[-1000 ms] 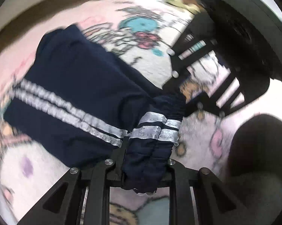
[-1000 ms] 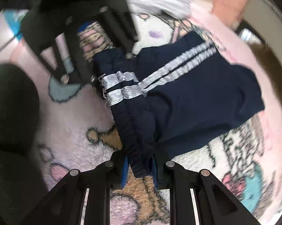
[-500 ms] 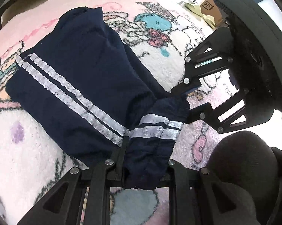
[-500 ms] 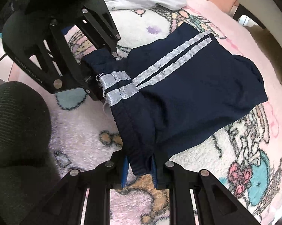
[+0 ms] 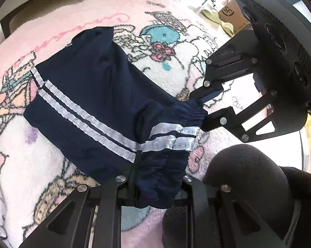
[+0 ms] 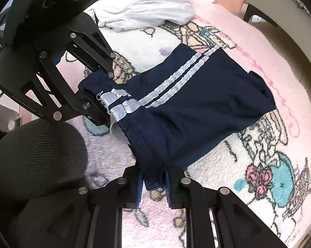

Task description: Fold clothes

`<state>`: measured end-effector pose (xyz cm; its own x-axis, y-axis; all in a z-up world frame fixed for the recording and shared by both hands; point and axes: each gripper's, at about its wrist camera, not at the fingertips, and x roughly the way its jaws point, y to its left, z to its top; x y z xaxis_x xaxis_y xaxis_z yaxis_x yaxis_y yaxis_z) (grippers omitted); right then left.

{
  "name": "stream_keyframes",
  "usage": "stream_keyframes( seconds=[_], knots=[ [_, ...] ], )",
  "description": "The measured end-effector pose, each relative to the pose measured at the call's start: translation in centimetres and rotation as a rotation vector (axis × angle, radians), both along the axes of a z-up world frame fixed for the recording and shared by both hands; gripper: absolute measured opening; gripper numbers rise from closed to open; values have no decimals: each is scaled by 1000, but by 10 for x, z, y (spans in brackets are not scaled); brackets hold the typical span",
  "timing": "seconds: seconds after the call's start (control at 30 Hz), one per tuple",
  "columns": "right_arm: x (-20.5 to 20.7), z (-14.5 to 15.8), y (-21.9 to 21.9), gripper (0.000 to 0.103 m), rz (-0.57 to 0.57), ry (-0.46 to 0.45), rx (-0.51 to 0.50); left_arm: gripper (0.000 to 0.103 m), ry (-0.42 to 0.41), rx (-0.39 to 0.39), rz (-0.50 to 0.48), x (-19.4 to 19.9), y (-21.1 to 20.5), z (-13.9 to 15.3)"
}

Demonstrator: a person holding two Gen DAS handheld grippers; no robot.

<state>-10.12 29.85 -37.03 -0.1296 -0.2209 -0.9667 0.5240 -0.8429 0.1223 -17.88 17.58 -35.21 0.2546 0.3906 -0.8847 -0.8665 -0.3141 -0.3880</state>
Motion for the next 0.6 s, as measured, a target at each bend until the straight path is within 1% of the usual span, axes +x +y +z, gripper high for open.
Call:
stream_keyframes(
  seconds=[0.1, 0.2, 0.33, 0.4, 0.43, 0.5, 0.6],
  knots=[
    [6, 4, -5, 14, 3, -1, 0, 17, 14, -7, -6, 8, 1, 2],
    [5, 2, -11, 14, 13, 10, 35, 17, 83, -24, -15, 13, 1, 0],
    [2, -3, -9, 14, -10, 19, 60, 17, 125, -32, 22, 7, -3, -4],
    [1, -6, -6, 14, -22, 17, 57, 17, 149, -36, 28, 4, -2, -7],
    [0, -7, -4, 14, -28, 15, 53, 17, 155, -41, 24, 4, -2, -9],
    [1, -9, -2, 14, -32, 4, 35, 17, 132, -49, 23, 3, -3, -14],
    [5, -14, 0, 14, -30, -1, 22, 18, 128, -57, 26, 3, -7, -19]
  ],
)
